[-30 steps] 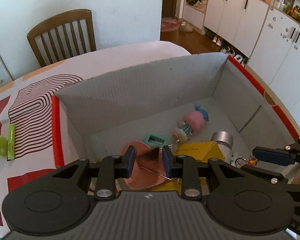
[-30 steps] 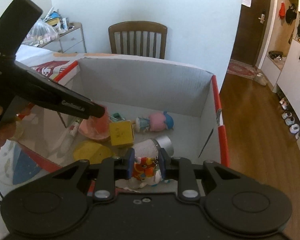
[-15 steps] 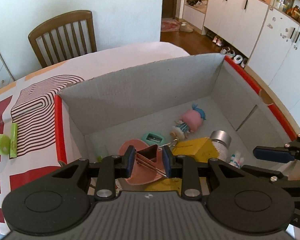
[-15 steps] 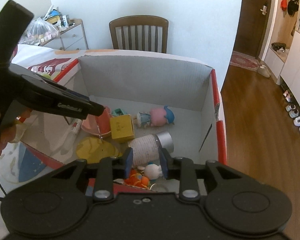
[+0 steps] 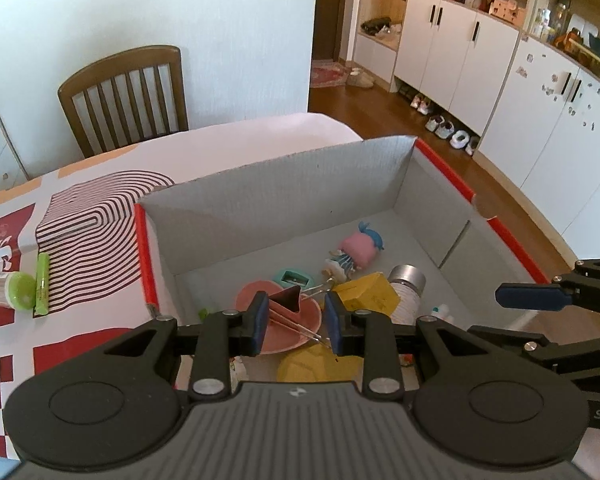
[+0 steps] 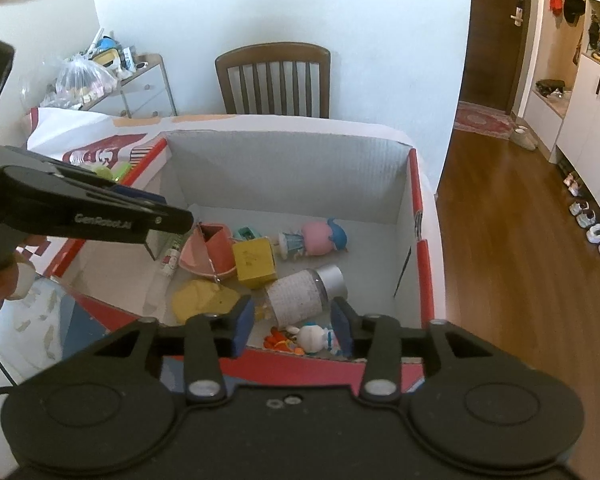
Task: Organize rigid objects
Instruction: 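Lower both items into the box and open both grippers, then withdraw both tools toward the toothpick jar and green stick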
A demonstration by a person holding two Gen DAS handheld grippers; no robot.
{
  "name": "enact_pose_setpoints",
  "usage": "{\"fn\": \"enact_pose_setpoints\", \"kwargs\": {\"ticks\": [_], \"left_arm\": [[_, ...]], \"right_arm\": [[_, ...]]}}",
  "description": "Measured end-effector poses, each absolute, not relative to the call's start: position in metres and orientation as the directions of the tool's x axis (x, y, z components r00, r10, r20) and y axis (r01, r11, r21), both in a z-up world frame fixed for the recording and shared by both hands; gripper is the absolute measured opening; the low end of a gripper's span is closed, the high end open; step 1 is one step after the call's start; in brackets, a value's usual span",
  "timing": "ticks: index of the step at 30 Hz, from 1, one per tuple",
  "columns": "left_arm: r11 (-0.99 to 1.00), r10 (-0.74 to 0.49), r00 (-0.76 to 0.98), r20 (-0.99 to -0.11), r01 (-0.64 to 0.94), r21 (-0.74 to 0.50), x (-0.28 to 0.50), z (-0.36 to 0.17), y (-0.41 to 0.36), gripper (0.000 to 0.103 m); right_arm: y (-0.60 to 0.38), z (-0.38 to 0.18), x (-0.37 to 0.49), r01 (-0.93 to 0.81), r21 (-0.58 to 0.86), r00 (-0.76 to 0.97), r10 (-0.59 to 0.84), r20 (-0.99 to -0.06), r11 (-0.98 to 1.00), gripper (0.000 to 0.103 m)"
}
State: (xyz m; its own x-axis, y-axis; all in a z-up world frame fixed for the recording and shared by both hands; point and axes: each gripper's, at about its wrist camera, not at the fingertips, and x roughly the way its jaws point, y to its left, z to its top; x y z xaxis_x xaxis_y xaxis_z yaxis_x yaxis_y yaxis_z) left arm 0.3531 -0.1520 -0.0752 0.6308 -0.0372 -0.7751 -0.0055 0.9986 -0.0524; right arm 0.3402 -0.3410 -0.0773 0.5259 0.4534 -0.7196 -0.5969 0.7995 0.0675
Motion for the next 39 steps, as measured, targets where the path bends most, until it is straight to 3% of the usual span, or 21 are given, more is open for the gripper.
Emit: {"fn": "enact_pose_setpoints", "kwargs": {"ticks": [7, 9, 10, 21, 24, 27, 35, 39], "left_arm": [[0.998, -0.047, 0.659, -0.751, -0.005, -0.068, 0.333, -0.062, -0.141, 0.035], [0.997, -0.051, 0.672, -0.739, -0.003, -0.073, 0.326, -0.058, -0.137, 0.054], [0.997, -0.053, 0.682, -0.73, -0.002, -0.074, 0.322, -0.056, -0.135, 0.056], [0.997, -0.057, 0.71, -0.702, 0.001, -0.08, 0.284, -0.044, -0.092, 0.058], [0.997, -0.052, 0.716, -0.696, -0.006, -0.08, 0.275, -0.042, -0.074, 0.069], [0.997, -0.043, 0.724, -0.688, -0.016, -0.078, 0.265, -0.041, -0.055, 0.069], [0.995, -0.011, 0.735, -0.678, -0.059, -0.08, 0.244, -0.041, -0.002, 0.075], [0.994, 0.016, 0.744, -0.668, -0.086, -0.073, 0.238, -0.043, 0.023, 0.078]], "right_arm": [[-0.327, -0.066, 0.326, -0.593, 0.062, 0.552, 0.462, -0.695, 0.803, 0.049], [-0.321, -0.063, 0.321, -0.595, 0.064, 0.553, 0.466, -0.691, 0.801, 0.05], [-0.317, -0.062, 0.318, -0.597, 0.066, 0.552, 0.469, -0.69, 0.8, 0.052], [-0.275, -0.048, 0.287, -0.596, 0.065, 0.574, 0.482, -0.662, 0.8, 0.071], [-0.261, -0.046, 0.279, -0.599, 0.067, 0.577, 0.488, -0.655, 0.798, 0.074], [-0.244, -0.044, 0.272, -0.603, 0.072, 0.577, 0.497, -0.649, 0.795, 0.078], [-0.201, -0.041, 0.258, -0.615, 0.091, 0.58, 0.528, -0.621, 0.783, 0.1], [-0.178, -0.04, 0.257, -0.62, 0.108, 0.57, 0.54, -0.619, 0.777, 0.103]]}}
